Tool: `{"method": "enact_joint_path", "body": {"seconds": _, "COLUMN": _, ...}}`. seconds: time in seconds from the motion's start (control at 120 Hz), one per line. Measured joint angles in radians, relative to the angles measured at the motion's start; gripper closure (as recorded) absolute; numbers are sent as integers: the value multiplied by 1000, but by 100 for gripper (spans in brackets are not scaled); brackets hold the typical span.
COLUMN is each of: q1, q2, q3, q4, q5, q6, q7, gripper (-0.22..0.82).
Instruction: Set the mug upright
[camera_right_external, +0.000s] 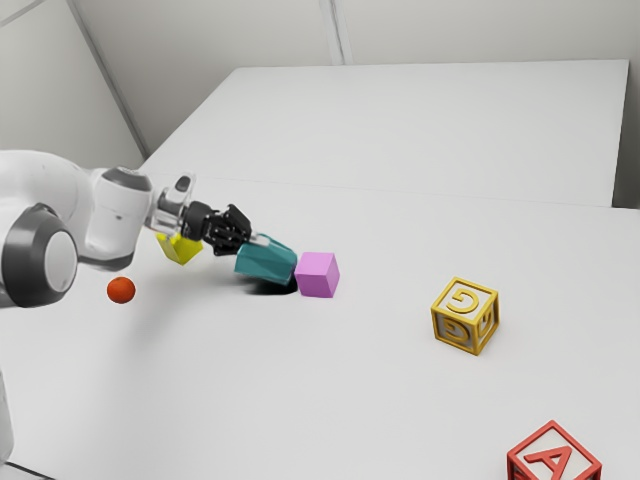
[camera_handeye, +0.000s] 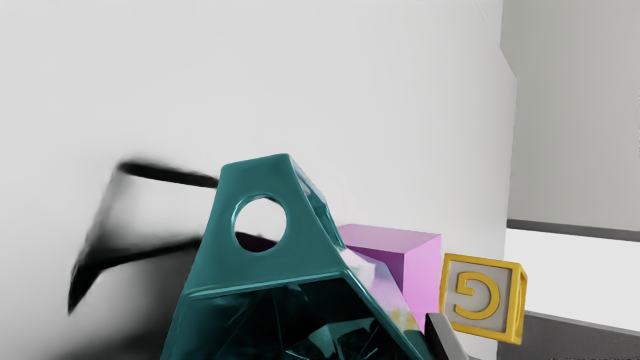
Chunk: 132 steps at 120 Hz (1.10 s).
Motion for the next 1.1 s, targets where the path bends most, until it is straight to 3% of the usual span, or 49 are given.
{"method": "enact_joint_path", "body": {"seconds": 0.217, "q1": -7, "q2": -50, "q3": 17, "q4": 67, "q5": 75, "q6": 0, "q7": 5, "gripper": 77}}
{"method": "enact_joint_path", "body": {"seconds": 0.433, "q1": -79, "q2": -29, "q3": 7, "q4": 287, "q5": 538, "q6": 42, "q7": -18, "gripper": 78}}
{"method": "enact_joint_path", "body": {"seconds": 0.617, "q1": -149, "q2": -9, "q3": -9, "q4": 269, "q5": 819, "q6": 199, "q7": -74, "gripper": 78}}
{"method": "enact_joint_path", "body": {"seconds": 1.025, "q1": -185, "q2": 43, "q3": -26, "q4": 205, "q5": 1060, "q6": 394, "q7": -255, "gripper": 78}}
{"method": "enact_joint_path", "body": {"seconds": 1.1, "q1": -186, "q2": 46, "q3": -27, "q4": 206, "q5": 1067, "q6": 403, "q7": -279, "gripper": 63}}
